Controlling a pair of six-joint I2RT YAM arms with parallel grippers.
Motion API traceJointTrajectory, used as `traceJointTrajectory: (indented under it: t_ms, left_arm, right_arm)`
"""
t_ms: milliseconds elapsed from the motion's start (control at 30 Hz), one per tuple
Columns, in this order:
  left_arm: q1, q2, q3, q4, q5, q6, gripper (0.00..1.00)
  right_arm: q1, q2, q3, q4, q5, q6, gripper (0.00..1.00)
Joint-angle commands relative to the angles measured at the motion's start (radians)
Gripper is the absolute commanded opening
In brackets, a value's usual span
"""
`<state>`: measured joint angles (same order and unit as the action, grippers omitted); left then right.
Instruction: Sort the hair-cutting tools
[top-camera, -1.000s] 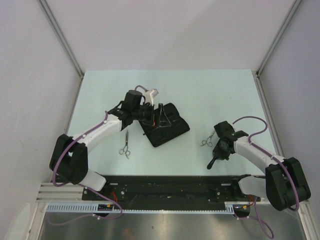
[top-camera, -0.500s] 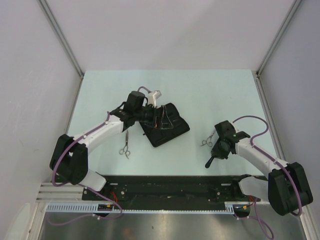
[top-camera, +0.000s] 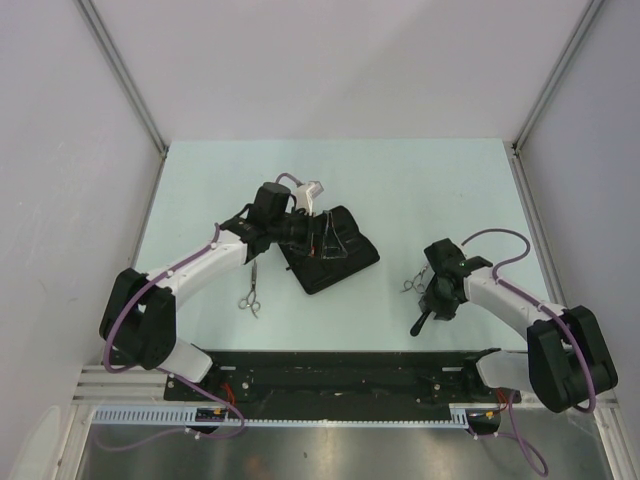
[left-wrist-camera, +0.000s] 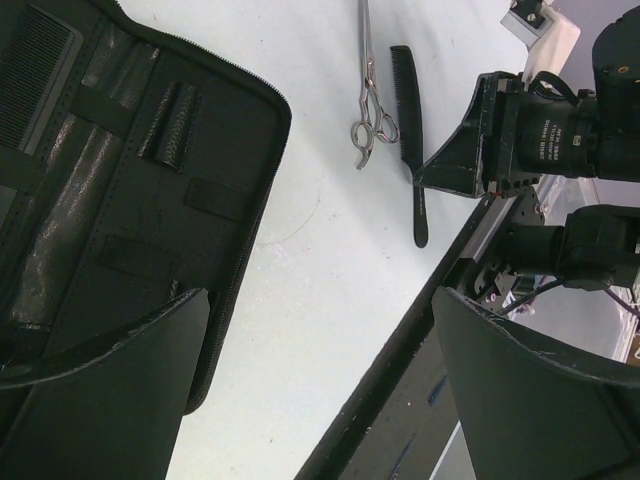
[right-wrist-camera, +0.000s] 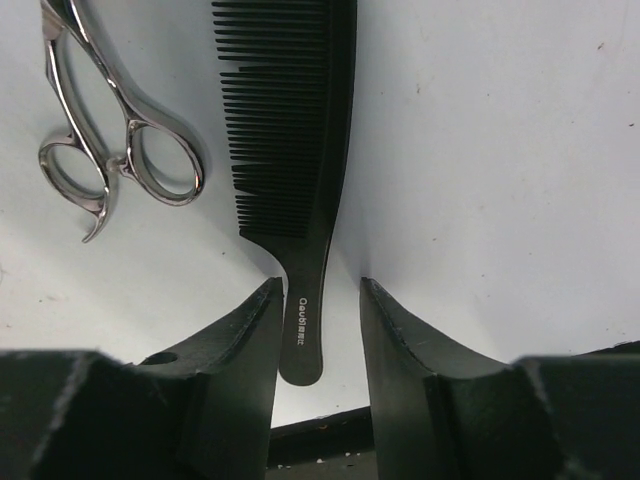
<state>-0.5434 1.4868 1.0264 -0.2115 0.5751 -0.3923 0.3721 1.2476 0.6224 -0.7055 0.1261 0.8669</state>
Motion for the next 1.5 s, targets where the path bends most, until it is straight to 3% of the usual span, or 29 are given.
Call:
traceJointTrajectory:
  t_ms: [0, 367, 1000, 1167, 1467]
  left_arm:
    - [-0.009, -0.033, -0.003, 0.021, 0.002, 0.001, 1.0]
    - [-0.009, -0.045, -0.025, 0.02, -0.012, 0.006, 1.0]
    - [-0.009, -0.054, -0.043, 0.02, -0.021, 0.01, 1.0]
    - [-0.009, -0.045, -0.035, 0.02, -0.018, 0.006, 1.0]
    - [-0.01, -0.045, -0.032, 0.02, -0.006, 0.009, 1.0]
  right_arm:
    - [0.007, 0.019, 0.031, 0.001, 0.035, -0.002, 0.39]
    - [0.014, 0.084, 0.031, 0.008, 0.038, -0.031, 0.35]
    - [0.018, 0.159, -0.029, 0.067, -0.033, -0.057, 0.2]
    - [0.019, 0.154, -0.029, 0.072, -0.039, -0.052, 0.12]
    - [0.018, 0.064, 0.005, 0.038, -0.042, -0.026, 0.1]
